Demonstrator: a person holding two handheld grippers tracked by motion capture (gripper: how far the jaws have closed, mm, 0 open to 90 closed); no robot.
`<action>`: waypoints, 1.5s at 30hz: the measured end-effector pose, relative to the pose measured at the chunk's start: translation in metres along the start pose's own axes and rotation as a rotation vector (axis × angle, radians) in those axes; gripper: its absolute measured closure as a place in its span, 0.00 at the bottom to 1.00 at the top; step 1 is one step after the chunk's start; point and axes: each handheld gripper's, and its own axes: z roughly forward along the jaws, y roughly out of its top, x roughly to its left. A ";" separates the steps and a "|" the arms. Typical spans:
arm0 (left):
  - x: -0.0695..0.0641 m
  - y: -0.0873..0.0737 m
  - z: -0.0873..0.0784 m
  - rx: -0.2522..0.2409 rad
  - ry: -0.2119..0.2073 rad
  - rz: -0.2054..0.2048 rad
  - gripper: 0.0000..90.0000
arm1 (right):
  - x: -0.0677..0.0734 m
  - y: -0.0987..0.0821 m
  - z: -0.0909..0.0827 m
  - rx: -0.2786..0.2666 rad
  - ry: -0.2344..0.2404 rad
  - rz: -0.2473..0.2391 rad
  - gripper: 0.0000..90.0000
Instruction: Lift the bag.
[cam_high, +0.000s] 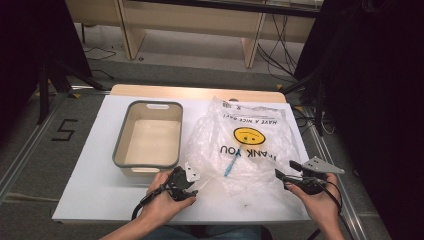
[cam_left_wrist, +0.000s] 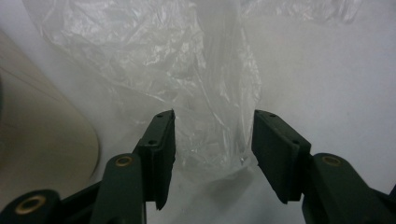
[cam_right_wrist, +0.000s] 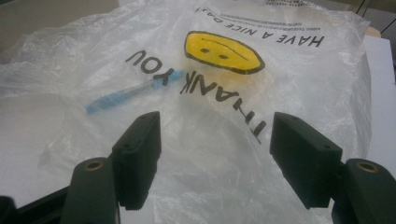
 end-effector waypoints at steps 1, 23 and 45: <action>0.000 -0.001 0.001 0.002 -0.002 -0.004 0.56 | 0.000 0.000 -0.001 0.001 -0.002 0.000 0.39; 0.009 -0.003 0.010 0.062 -0.065 -0.066 0.90 | 0.014 -0.027 -0.026 0.227 0.100 -0.089 0.41; 0.009 -0.001 0.011 0.068 -0.077 -0.002 0.97 | 0.001 -0.051 -0.010 0.449 0.113 -0.135 0.58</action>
